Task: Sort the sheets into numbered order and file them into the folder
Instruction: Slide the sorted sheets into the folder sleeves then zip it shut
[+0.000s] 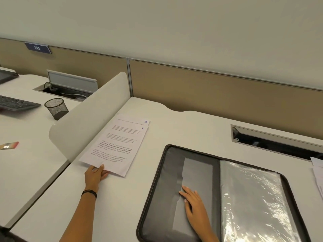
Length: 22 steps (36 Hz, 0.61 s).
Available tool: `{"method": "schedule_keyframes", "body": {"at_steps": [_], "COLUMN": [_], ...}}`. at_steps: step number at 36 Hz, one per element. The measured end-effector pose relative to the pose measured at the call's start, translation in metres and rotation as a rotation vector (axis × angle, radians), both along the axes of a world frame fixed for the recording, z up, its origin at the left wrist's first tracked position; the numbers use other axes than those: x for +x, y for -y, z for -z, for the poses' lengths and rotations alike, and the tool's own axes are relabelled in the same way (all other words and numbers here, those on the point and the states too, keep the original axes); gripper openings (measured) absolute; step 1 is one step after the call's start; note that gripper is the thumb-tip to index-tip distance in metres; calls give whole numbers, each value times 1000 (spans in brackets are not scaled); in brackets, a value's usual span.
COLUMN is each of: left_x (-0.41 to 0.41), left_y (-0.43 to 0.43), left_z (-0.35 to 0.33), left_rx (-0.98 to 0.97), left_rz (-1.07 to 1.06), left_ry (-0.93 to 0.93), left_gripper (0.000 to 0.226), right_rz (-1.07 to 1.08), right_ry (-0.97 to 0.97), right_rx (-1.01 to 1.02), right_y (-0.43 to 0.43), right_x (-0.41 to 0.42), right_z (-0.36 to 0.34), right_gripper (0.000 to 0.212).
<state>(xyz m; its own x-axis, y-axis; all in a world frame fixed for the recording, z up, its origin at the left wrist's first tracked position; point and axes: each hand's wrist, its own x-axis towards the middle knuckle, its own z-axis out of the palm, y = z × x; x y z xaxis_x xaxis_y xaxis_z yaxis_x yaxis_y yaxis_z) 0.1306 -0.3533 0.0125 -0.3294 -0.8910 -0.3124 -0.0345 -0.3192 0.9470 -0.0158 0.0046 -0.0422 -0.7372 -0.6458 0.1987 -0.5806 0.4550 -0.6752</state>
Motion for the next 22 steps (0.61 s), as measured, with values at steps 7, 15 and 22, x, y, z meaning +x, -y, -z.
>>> {"method": "schedule_keyframes", "body": {"at_steps": [7,15,22], "left_x": [-5,3,8], "left_y": [-3,-25,-48], "left_z": [2,3,2], "left_rx": [-72,-104,-141], "left_rz": [-101,-307,-283], "left_ry": [75,68,114], "left_gripper": [12,34,21], "right_rz": [3,13,-21], "right_ry": [-13,-1,43], "right_rx": [25,3,33], "right_y": [0,0,-1], "right_x": [1,2,2], "right_z": [-1,-2,-7], "right_gripper": [38,35,40]}}
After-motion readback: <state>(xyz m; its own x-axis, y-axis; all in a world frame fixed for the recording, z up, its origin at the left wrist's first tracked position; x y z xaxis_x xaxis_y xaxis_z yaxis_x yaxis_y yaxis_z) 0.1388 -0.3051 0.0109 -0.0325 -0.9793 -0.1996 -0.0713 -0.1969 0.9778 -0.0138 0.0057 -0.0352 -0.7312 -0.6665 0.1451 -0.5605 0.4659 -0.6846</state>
